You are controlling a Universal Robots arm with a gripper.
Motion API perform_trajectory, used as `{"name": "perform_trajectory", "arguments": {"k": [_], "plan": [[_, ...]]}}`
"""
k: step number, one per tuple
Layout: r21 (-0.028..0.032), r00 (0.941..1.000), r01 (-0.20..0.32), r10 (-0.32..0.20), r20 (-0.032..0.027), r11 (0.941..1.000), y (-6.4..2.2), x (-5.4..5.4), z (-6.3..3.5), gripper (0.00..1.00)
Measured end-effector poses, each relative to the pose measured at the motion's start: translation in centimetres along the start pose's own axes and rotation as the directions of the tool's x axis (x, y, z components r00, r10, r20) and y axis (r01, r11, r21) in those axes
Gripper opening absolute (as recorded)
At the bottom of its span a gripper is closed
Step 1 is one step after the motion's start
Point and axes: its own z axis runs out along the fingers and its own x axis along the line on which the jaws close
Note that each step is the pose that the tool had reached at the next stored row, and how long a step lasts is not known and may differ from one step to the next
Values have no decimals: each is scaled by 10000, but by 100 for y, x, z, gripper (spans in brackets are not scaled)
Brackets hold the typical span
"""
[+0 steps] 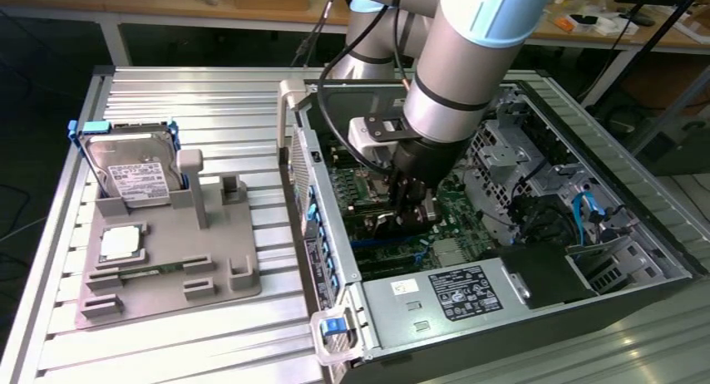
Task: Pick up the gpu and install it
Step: 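Insert the gpu into the slot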
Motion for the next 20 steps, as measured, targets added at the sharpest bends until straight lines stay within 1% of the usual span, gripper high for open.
{"name": "perform_trajectory", "arguments": {"k": [5,10,15,20], "plan": [[-7,10000,-2,2,8,10000,-1,0,1,27],[-66,10000,-2,2,23,10000,-5,8,3,27],[-138,10000,-9,9,23,9999,-7,24,4,27],[-139,10000,-13,14,26,9999,-8,28,19,27]]}}
